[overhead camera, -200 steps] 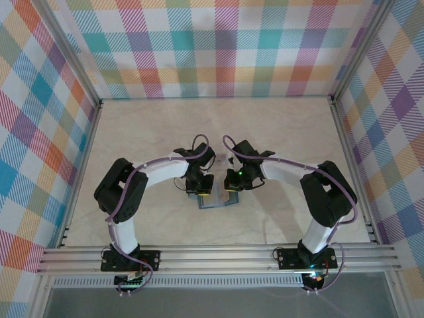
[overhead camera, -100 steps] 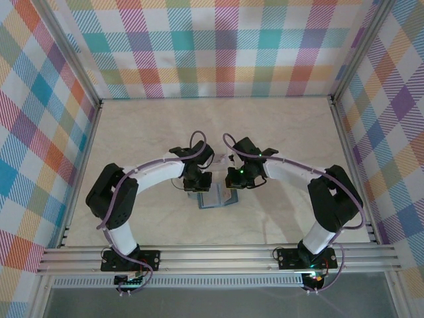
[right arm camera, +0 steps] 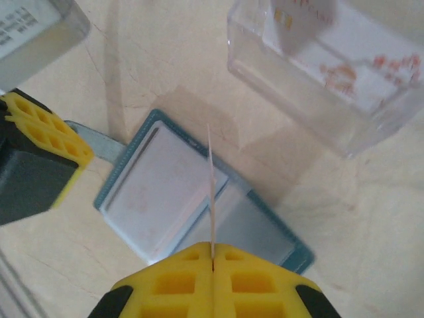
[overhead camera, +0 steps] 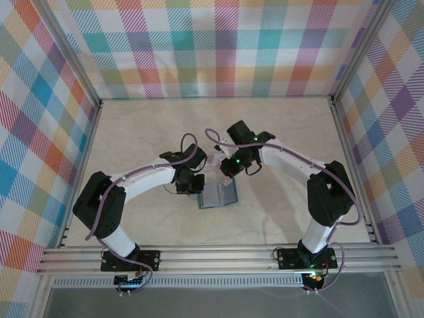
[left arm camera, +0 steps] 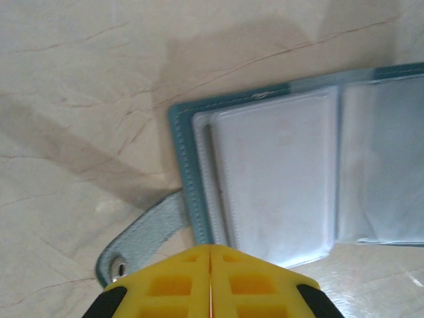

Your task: Take the credit cards out of the card holder

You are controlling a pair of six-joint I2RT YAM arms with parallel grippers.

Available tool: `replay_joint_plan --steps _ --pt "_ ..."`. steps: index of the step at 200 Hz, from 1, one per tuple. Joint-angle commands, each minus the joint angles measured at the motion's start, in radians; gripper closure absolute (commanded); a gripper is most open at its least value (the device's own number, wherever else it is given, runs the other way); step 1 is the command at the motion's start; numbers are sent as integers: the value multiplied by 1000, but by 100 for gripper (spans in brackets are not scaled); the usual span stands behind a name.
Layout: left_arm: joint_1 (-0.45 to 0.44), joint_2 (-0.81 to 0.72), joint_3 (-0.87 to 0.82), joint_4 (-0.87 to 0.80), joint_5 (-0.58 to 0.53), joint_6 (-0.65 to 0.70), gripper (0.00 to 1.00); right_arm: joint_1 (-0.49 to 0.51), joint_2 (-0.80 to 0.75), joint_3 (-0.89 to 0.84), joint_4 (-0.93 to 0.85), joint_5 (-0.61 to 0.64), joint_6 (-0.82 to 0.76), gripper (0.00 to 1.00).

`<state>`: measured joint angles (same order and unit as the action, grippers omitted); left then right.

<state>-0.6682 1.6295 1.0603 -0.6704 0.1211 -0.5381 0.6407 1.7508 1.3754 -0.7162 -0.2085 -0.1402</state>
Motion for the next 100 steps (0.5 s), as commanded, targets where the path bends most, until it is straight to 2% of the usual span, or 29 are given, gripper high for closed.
replay_joint_plan --steps 1,63,100 --pt "23 -49 -44 16 5 -24 91 -7 60 128 -146 60 -297 96" --pt "53 -152 -136 17 -9 -54 91 -6 200 401 -320 124 -722 98" --pt "67 -202 -170 -1 -21 -60 90 -6 261 516 -369 163 -857 100"
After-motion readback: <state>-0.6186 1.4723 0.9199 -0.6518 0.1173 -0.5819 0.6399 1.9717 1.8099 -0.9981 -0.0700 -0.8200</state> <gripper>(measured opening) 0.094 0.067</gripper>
